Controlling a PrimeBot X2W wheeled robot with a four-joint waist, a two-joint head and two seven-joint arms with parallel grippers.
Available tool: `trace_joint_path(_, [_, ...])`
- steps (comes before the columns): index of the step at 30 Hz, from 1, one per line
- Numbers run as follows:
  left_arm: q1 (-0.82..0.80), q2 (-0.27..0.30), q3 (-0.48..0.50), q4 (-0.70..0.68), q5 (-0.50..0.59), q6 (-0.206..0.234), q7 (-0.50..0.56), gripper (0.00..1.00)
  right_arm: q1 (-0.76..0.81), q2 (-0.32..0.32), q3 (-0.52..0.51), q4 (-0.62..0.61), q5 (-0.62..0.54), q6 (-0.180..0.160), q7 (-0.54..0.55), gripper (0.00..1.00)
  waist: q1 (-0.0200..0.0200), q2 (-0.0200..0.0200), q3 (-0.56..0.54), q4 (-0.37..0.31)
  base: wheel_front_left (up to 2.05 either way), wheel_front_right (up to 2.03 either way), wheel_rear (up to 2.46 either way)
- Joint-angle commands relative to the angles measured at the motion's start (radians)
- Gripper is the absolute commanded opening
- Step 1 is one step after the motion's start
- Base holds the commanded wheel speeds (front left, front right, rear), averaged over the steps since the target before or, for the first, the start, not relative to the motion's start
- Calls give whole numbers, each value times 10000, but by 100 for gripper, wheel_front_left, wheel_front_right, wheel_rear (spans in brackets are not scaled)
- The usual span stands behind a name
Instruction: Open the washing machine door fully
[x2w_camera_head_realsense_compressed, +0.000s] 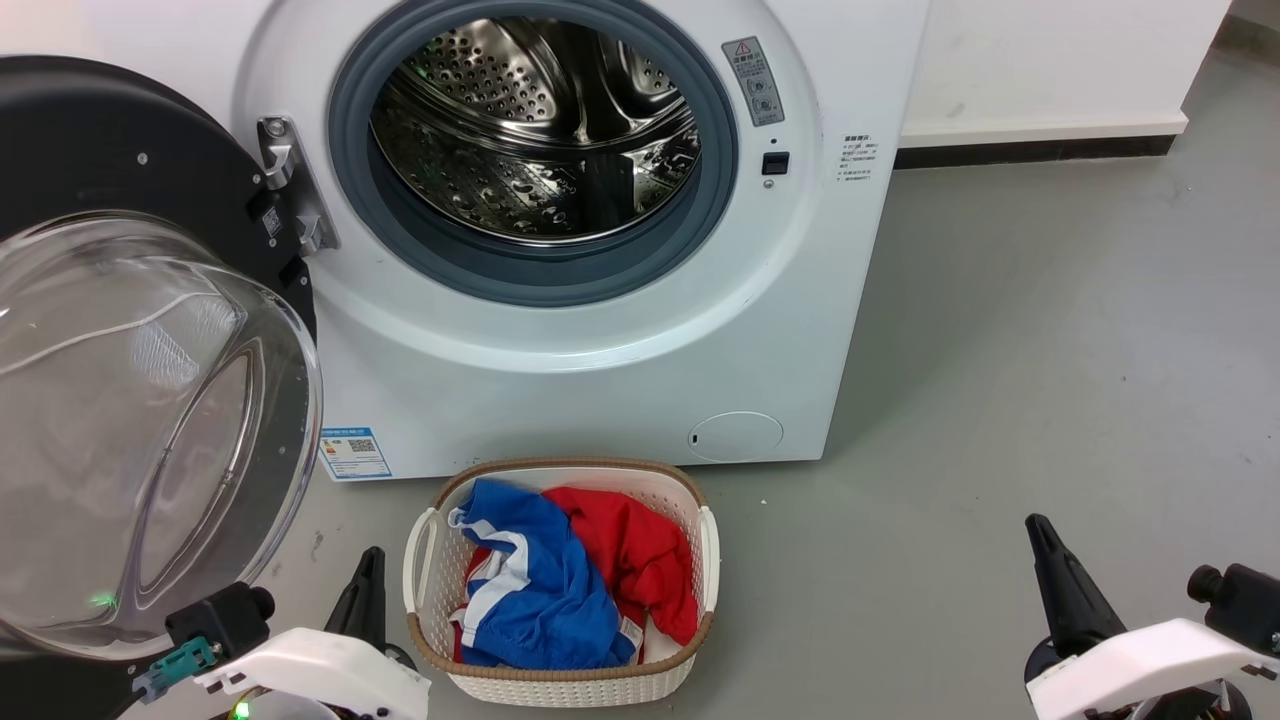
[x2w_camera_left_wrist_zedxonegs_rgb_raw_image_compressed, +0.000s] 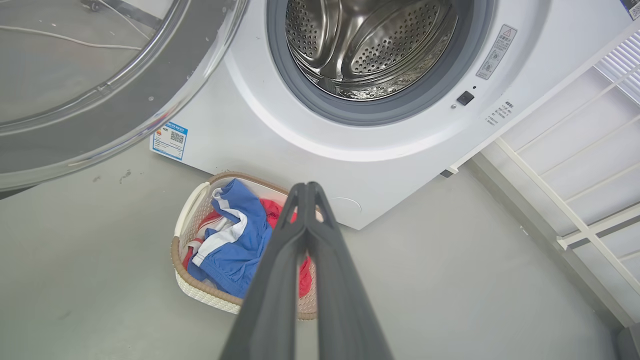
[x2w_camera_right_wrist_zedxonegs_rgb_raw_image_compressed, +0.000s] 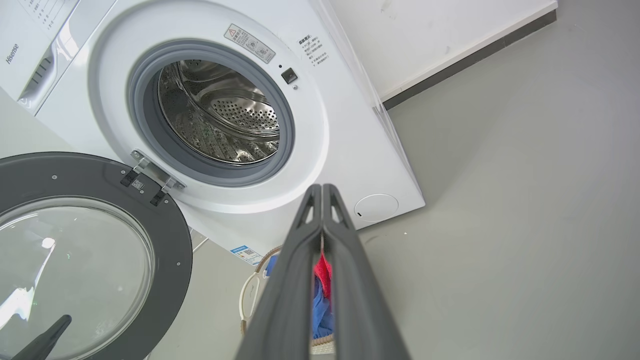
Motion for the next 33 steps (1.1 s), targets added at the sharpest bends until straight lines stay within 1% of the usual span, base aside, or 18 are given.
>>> trace_joint_path(1, [-332, -24, 212, -79, -364, -121, 86, 0, -332, -6, -47, -34, 495, 0, 43, 0, -1, 0, 6, 5, 0, 0, 0])
trace_joint_path(2, [-332, -24, 212, -79, -364, -121, 86, 0, -332, -6, -47, -34, 495, 0, 43, 0, -1, 0, 6, 5, 0, 0, 0])
trace_joint_path(18, [-498, -468, 912, 46, -2155, -698, 531, 0, -673, 1, -189, 383, 2751, 0, 154, 0, -1, 0, 60, 42, 0, 0, 0])
trace_joint_path(33, [-630, -837, 1483, 160, -3590, -1164, 903, 0, -936, 7, -301, 722, 4558, 0, 245, 0, -1, 0, 110, 76, 0, 0, 0])
